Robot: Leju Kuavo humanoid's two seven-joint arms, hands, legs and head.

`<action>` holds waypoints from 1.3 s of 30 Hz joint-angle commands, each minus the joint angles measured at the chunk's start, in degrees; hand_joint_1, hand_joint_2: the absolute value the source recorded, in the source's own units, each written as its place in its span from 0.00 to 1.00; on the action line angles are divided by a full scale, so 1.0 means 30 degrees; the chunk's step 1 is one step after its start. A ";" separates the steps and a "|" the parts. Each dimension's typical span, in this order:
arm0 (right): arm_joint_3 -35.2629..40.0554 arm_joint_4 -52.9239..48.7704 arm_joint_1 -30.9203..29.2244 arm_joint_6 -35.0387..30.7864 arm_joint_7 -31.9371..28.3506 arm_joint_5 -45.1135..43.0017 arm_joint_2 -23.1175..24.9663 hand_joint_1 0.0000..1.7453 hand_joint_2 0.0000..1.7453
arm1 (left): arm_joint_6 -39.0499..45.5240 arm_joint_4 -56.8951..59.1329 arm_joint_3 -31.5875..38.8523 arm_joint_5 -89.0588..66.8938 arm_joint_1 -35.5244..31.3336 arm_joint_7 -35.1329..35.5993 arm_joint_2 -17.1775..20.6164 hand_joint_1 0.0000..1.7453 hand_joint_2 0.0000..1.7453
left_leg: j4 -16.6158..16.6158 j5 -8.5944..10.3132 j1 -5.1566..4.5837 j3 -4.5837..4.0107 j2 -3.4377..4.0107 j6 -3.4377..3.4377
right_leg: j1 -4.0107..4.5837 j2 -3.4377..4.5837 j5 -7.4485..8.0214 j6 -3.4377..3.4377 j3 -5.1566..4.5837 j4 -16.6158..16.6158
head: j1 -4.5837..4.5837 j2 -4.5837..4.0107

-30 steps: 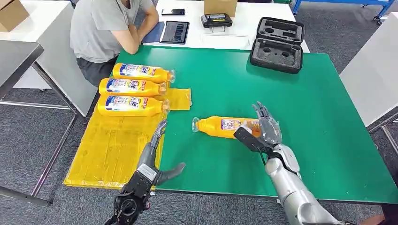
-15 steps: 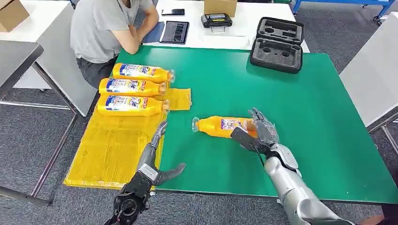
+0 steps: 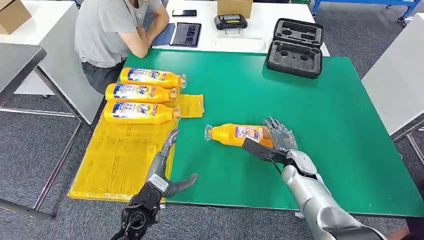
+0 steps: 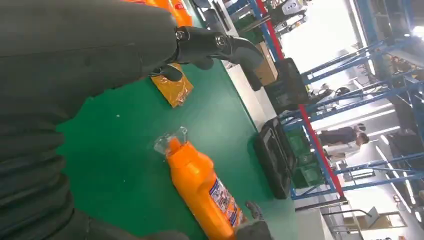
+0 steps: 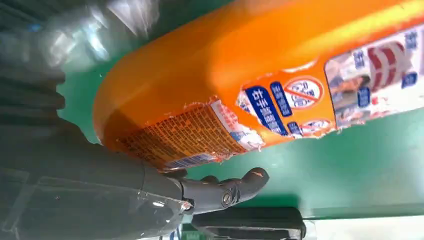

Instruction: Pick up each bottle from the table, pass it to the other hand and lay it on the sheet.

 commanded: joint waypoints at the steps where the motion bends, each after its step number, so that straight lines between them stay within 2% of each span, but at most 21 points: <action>1: 0.0500 0.2137 -0.1019 0.2199 -0.0036 -0.0328 -0.0293 0.97 1.00 | -0.0186 0.1601 0.0102 -0.0024 -0.1074 0.0048 -0.0013 0.00 1.00 | -0.0019 -0.0034 -0.0003 0.0110 -0.0024 -0.0020 | -0.0002 -0.0022 -0.0043 -0.0025 0.0116 -0.0016 | 0.0000 0.0000; 2: 0.0499 0.2192 -0.1049 0.2401 -0.0036 -0.0350 -0.0312 1.00 1.00 | -0.0186 0.1650 0.0074 -0.0030 -0.1117 0.0043 -0.0006 0.00 1.00 | -0.0015 -0.0031 -0.0004 0.0098 -0.0021 -0.0018 | -0.0003 -0.0019 -0.0039 -0.0023 0.0101 -0.0011 | 0.0000 0.0000; 6: 0.0499 0.2192 -0.1049 0.2401 -0.0036 -0.0350 -0.0312 1.00 1.00 | -0.0186 0.1650 0.0074 -0.0030 -0.1117 0.0043 -0.0006 0.00 1.00 | -0.0023 -0.0012 0.0002 0.0088 -0.0026 -0.0016 | 0.0002 -0.0027 -0.0021 -0.0014 0.0091 -0.0026 | 0.0000 0.0000; 12: -0.0509 0.2136 -0.1040 0.3902 -0.0678 -0.1588 -0.0199 1.00 1.00 | -0.0137 0.1511 -0.0023 -0.0062 -0.1151 0.0041 -0.0002 0.00 1.00 | -0.0024 -0.0013 0.0005 0.0097 -0.0019 -0.0016 | 0.0005 -0.0021 -0.0019 -0.0018 0.0095 -0.0027 | 0.0000 0.0000; 14: -0.0861 0.2133 -0.0967 0.4297 -0.0965 -0.2024 -0.0290 1.00 1.00 | -0.0131 0.1549 -0.0050 -0.0062 -0.1174 0.0041 -0.0026 0.00 1.00 | -0.0054 -0.0043 0.0006 0.0204 -0.0038 -0.0034 | 0.0009 -0.0038 -0.0056 -0.0039 0.0204 -0.0052 | 0.0000 0.0000; 15: -0.0866 0.2138 -0.0962 0.4299 -0.0965 -0.2026 -0.0322 1.00 1.00 | -0.0132 0.1549 -0.0055 -0.0062 -0.1176 0.0041 -0.0034 0.00 1.00 | -0.0028 -0.0013 0.0006 0.0113 -0.0028 -0.0016 | 0.0008 -0.0026 -0.0022 -0.0017 0.0108 -0.0030 | 0.0000 0.0000; 17: -0.1046 0.2114 -0.0944 0.4583 -0.1350 -0.2308 -0.0348 1.00 1.00 | -0.0129 0.1557 -0.0083 -0.0063 -0.1245 0.0043 -0.0053 0.00 1.00 | -0.0063 -0.0058 0.0010 0.0254 -0.0043 -0.0039 | 0.0014 -0.0038 -0.0069 -0.0048 0.0251 -0.0068 | 0.0000 0.0000; 18: -0.1221 0.2099 -0.0932 0.4828 -0.1629 -0.2581 -0.0323 1.00 1.00 | -0.0122 0.1537 -0.0086 -0.0063 -0.1268 0.0047 -0.0063 0.00 1.00 | -0.0030 -0.0023 0.0005 0.0143 -0.0033 -0.0019 | 0.0008 -0.0029 -0.0033 -0.0023 0.0138 -0.0034 | -0.0007 0.0000; 21: -0.1842 0.1832 -0.0866 0.4534 -0.2388 -0.3393 -0.0200 1.00 1.00 | -0.0020 0.1360 -0.0088 -0.0096 -0.1108 0.0096 -0.0074 0.00 1.00 | -0.0028 -0.0014 0.0007 0.0124 -0.0025 -0.0017 | 0.0010 -0.0023 -0.0022 -0.0019 0.0114 -0.0033 | 0.0000 0.0000; 28: -0.1838 0.1829 -0.0879 0.4536 -0.2386 -0.3392 -0.0187 1.00 1.00 | -0.0020 0.1368 -0.0089 -0.0097 -0.1076 0.0096 -0.0064 0.00 1.00 | -0.0030 -0.0030 0.0006 0.0149 -0.0011 -0.0023 | 0.0009 -0.0007 -0.0032 -0.0027 0.0139 -0.0033 | -0.0007 0.0000; 31: -0.3461 0.1325 -0.0632 0.4332 -0.4808 -0.5558 0.0166 1.00 1.00 | 0.0108 0.1068 -0.0054 -0.0123 -0.0769 0.0069 -0.0037 0.00 1.00 | -0.0027 -0.0034 0.0006 0.0148 0.0000 -0.0022 | 0.0008 0.0002 -0.0033 -0.0026 0.0136 -0.0031 | 0.0000 0.0000; 34: -0.5275 0.0758 -0.0355 0.5317 -0.7617 -0.8359 0.0515 1.00 1.00 | 0.0509 0.1067 0.0138 -0.0051 -0.0748 -0.0035 -0.0161 0.00 1.00 | -0.0028 -0.0031 0.0002 0.0131 0.0013 -0.0022 | 0.0003 0.0016 -0.0028 -0.0026 0.0116 -0.0022 | 0.0000 0.0000; 39: -0.5956 0.0397 -0.0071 0.5302 -0.8296 -0.9388 0.0735 1.00 1.00 | 0.0776 0.1060 0.0505 0.0296 -0.0787 0.0055 -0.0299 0.00 1.00 | -0.0014 -0.0030 -0.0004 0.0087 0.0011 -0.0018 | -0.0001 0.0022 -0.0026 -0.0023 0.0077 -0.0002 | -0.0007 0.0000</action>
